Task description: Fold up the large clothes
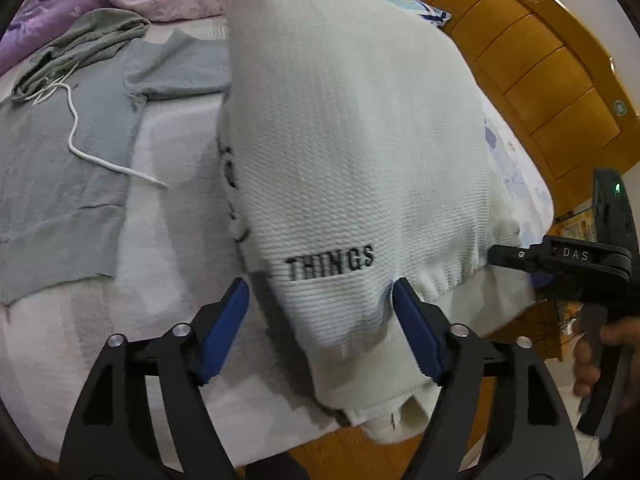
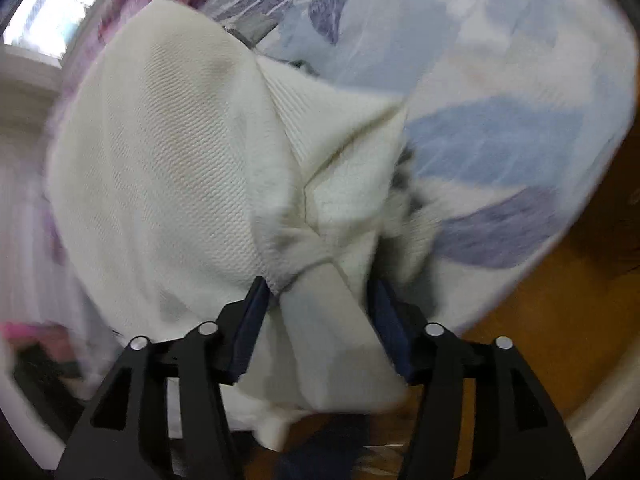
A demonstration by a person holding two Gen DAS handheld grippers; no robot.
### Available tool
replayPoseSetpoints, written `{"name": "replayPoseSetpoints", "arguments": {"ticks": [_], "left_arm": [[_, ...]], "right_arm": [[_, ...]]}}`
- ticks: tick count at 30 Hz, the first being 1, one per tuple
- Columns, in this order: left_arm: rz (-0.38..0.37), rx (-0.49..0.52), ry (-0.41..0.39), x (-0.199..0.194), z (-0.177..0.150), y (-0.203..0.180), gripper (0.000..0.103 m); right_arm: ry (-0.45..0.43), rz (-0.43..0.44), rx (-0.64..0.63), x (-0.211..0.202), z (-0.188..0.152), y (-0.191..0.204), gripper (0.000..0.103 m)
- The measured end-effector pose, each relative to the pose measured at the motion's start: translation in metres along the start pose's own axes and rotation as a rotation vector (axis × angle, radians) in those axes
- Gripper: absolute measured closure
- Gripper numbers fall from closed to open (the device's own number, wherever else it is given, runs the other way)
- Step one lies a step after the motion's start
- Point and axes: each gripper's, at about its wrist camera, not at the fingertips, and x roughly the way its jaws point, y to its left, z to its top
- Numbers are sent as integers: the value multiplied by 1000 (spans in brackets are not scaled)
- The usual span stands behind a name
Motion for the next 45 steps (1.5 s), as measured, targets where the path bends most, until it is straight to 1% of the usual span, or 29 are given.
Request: {"name": "replayPoseSetpoints", "arguments": {"ticks": [2, 3, 4, 6, 8, 12, 13, 14, 16, 17, 18, 19, 21, 23, 25, 29, 31, 33, 36, 38, 39, 40, 43, 45], "left_arm": [[-1, -9, -13, -13, 5, 12, 25], [11, -21, -25, -22, 8, 20, 24], [23, -39, -38, -31, 11, 30, 24], [46, -70, -58, -45, 18, 46, 22], [90, -102, -81, -60, 26, 67, 22], [211, -163, -125, -95, 42, 104, 21], [241, -176, -140, -105, 45, 113, 20], [251, -185, -155, -112, 47, 119, 17], [289, -199, -176, -128, 49, 136, 16], [297, -206, -183, -133, 48, 143, 16], [293, -211, -191, -138, 46, 151, 13], [295, -219, -194, -143, 43, 158, 13], [303, -217, -204, -150, 34, 173, 13], [315, -209, -201, -152, 25, 190, 13], [303, -208, -209, -154, 10, 210, 13], [304, -194, -189, -151, -18, 243, 13], [306, -203, -188, -148, -34, 262, 13], [326, -208, -203, -145, -47, 275, 13], [340, -236, -228, -136, -65, 289, 13], [329, -271, -244, -128, -76, 295, 13], [323, -281, -249, -124, -80, 297, 13], [313, -290, -256, -119, -85, 298, 13], [301, -288, -281, -111, -95, 295, 13], [306, -271, -288, -109, -99, 289, 13]], "right_arm": [[-39, -192, -115, -17, -4, 24, 45], [-57, -220, -159, -25, -4, 37, 45], [-64, -206, -187, -30, -7, 45, 45], [-80, -129, -245, -42, -8, 77, 45], [-85, -67, -283, -43, -9, 110, 44], [-74, 73, -346, -41, -15, 175, 44], [-65, 96, -368, -39, -19, 193, 44], [-53, 108, -385, -38, -22, 209, 44], [-53, 139, -397, -40, -29, 229, 43], [-47, 156, -402, -43, -36, 240, 41], [-41, 166, -412, -42, -43, 249, 39], [-54, 156, -422, -42, -51, 257, 39], [-72, 133, -435, -41, -64, 267, 39], [-83, 134, -420, -33, -77, 271, 38], [-85, 131, -408, -21, -95, 279, 34], [-101, 124, -389, 7, -120, 296, 32], [-95, 116, -383, 21, -130, 301, 30], [-79, 98, -386, 34, -138, 305, 29], [-76, 78, -432, 54, -146, 312, 28], [-102, 62, -473, 63, -151, 316, 25], [-114, 55, -483, 65, -153, 316, 21], [-131, 53, -494, 68, -156, 314, 19], [-165, 56, -505, 74, -160, 307, 17], [-185, 71, -495, 76, -162, 300, 17]]}}
